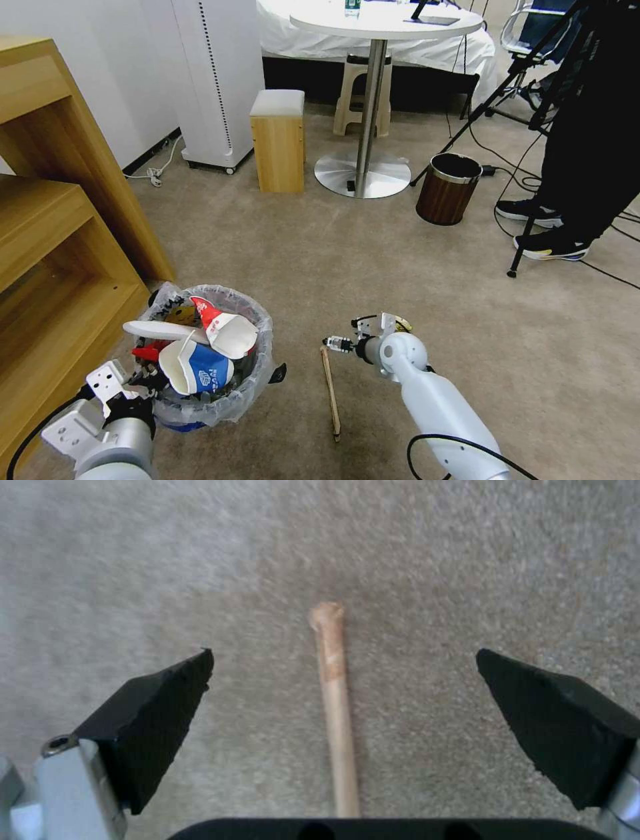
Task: Pick up the trash bin and place the garbage on the floor into it.
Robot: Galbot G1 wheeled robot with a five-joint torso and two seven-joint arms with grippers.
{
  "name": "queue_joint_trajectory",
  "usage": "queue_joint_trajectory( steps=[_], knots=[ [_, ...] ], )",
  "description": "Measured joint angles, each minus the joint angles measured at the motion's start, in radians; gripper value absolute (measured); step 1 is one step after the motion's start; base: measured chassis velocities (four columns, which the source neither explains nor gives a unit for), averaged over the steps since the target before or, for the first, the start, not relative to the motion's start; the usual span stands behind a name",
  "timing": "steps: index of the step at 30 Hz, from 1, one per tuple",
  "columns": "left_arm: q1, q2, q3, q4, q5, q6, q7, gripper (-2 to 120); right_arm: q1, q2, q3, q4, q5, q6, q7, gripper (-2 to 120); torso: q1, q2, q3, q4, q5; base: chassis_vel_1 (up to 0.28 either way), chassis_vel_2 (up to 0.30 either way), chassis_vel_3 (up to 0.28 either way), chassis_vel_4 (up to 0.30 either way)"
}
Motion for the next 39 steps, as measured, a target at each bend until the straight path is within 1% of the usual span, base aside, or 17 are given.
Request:
queue_joint_trajectory(
  steps=[2,7,10,18,19,20,22,24,26,27,28,29,32,33,36,37,39],
  knots=[
    [0.000,-0.005,0.007,0.002,0.012,-0.002,0.000,0,0.004,0.018,-0.001,-0.032,-0.037,0.001,-0.004,100,0.000,0.000,0.000,0.0001,0.0002,0.000,0.000,0.000,0.000],
    [0.000,-0.010,0.014,0.007,0.023,-0.004,0.002,0,0.011,0.031,-0.009,-0.063,-0.084,0.001,-0.011,100,0.000,0.000,0.000,-0.0001,0.0000,0.000,0.000,0.000,0.000],
    [0.000,-0.012,0.014,0.008,0.026,-0.006,0.003,0,0.028,0.047,-0.034,-0.104,-0.128,0.002,-0.008,100,0.000,0.000,0.000,0.0000,0.0000,0.000,0.000,0.000,0.000],
    [-0.002,-0.013,0.012,0.013,0.027,-0.010,0.003,0,0.056,0.091,-0.055,-0.164,-0.158,0.002,0.000,100,0.000,0.000,0.000,0.0000,0.0001,0.000,0.000,0.000,0.000],
    [-0.003,-0.012,0.009,0.014,0.027,-0.011,0.003,0,0.061,0.100,-0.057,-0.170,-0.158,0.002,-0.001,97,0.000,0.000,0.000,0.0000,0.0000,0.000,0.000,0.000,0.000],
    [-0.004,-0.012,0.008,0.015,0.027,-0.011,0.003,0,0.062,0.103,-0.059,-0.173,-0.158,0.002,-0.001,92,0.000,0.000,0.000,0.0000,0.0001,0.000,0.000,0.000,0.000],
    [-0.005,-0.012,0.007,0.015,0.027,-0.012,0.003,0,0.063,0.104,-0.060,-0.173,-0.158,0.003,-0.002,91,0.000,0.000,0.000,0.0001,0.0001,0.000,0.000,0.000,0.000],
    [-0.005,-0.009,0.005,0.016,0.025,-0.013,0.004,0,0.064,0.106,-0.065,-0.174,-0.158,0.003,-0.001,80,0.000,0.000,0.000,0.0000,0.0001,0.000,0.000,0.000,0.000],
    [-0.005,-0.009,0.005,0.017,0.025,-0.013,0.004,0,0.064,0.106,-0.065,-0.175,-0.158,0.003,-0.001,78,0.000,0.000,0.000,0.0000,0.0000,0.000,0.000,0.000,0.000],
    [-0.005,-0.008,0.005,0.017,0.025,-0.013,0.004,0,0.064,0.105,-0.066,-0.176,-0.162,0.003,-0.001,70,0.000,0.000,0.000,0.0000,0.0000,0.000,0.000,0.000,0.000],
    [-0.006,-0.008,0.005,0.018,0.025,-0.014,0.004,0,0.064,0.103,-0.067,-0.177,-0.165,0.003,-0.001,65,0.000,0.000,0.000,-0.0001,0.0000,0.000,0.000,0.000,0.000],
    [-0.006,-0.008,0.005,0.018,0.025,-0.014,0.004,0,0.064,0.103,-0.067,-0.177,-0.165,0.003,-0.001,65,0.000,0.000,0.000,-0.0001,0.0000,0.000,0.000,0.000,0.000],
    [-0.006,-0.008,0.005,0.017,0.024,-0.014,0.004,0,0.064,0.098,-0.068,-0.181,-0.176,0.004,-0.004,51,0.000,0.000,0.000,-0.0002,-0.0001,0.000,0.000,0.000,0.000],
    [-0.006,-0.008,0.005,0.017,0.024,-0.014,0.004,0,0.064,0.098,-0.068,-0.181,-0.176,0.004,-0.004,51,0.000,0.000,0.000,-0.0002,-0.0001,0.000,0.000,0.000,0.000],
    [-0.004,-0.005,0.005,0.017,0.024,-0.014,0.004,0,0.062,0.096,-0.068,-0.186,-0.190,0.005,-0.008,36,0.000,0.000,0.000,-0.0003,-0.0002,0.000,0.000,0.000,0.000],
    [-0.004,-0.005,0.005,0.017,0.024,-0.014,0.004,0,0.062,0.096,-0.068,-0.186,-0.190,0.005,-0.008,36,0.000,0.000,0.000,-0.0003,-0.0002,0.000,0.000,0.000,0.000],
    [-0.003,-0.005,0.003,0.017,0.024,-0.014,0.004,0,0.059,0.093,-0.068,-0.186,-0.198,0.005,-0.013,28,0.000,0.000,0.000,-0.0001,0.0001,0.000,0.000,0.000,0.000]
  ],
)
